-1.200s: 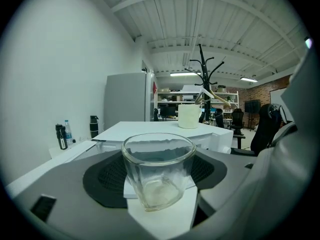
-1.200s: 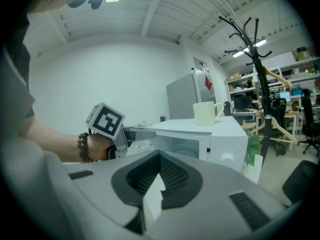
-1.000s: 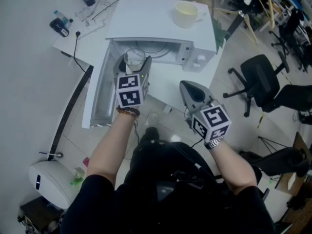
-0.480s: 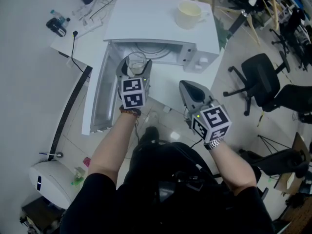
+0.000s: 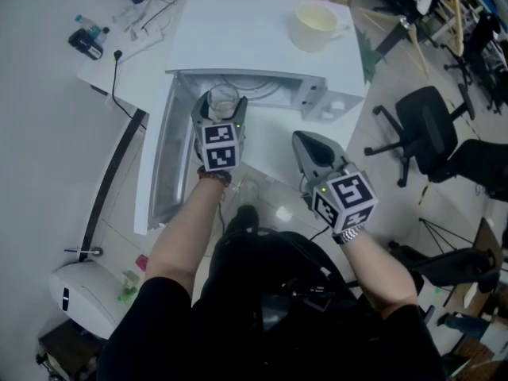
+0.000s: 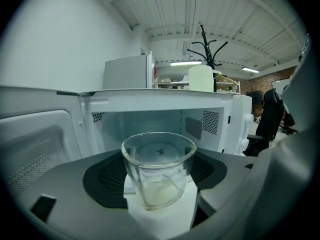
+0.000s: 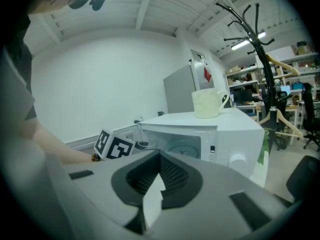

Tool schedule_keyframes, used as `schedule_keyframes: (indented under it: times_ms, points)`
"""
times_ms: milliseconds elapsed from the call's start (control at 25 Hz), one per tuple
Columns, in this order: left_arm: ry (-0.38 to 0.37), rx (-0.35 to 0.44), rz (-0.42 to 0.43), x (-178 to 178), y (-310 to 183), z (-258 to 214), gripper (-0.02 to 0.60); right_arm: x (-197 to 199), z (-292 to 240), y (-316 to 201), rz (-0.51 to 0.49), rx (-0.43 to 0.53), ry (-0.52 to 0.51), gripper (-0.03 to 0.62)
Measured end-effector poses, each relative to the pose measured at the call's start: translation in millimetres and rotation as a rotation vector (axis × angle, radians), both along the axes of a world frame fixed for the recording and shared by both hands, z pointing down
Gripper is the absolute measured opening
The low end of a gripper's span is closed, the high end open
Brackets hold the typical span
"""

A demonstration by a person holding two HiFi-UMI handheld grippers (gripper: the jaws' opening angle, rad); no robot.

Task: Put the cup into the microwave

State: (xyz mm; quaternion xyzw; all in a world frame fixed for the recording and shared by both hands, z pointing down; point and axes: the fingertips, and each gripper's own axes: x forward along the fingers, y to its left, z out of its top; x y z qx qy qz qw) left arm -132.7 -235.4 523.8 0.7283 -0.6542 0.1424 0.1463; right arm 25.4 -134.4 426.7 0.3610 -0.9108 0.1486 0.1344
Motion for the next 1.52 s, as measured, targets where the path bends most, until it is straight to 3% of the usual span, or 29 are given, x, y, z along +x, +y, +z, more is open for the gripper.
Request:
schedule_keyframes:
  times_ms: [920, 1520]
  points:
    - [0.03, -0.075, -0.008, -11, -67, 52, 0.35, -17, 29, -46, 0.007, -0.072, 0.019, 0.012]
    - [0.029, -0.07, 0.0, -19, -99, 64, 0.35, -25, 41, -71, 0.017, -0.096, 0.024, 0.012]
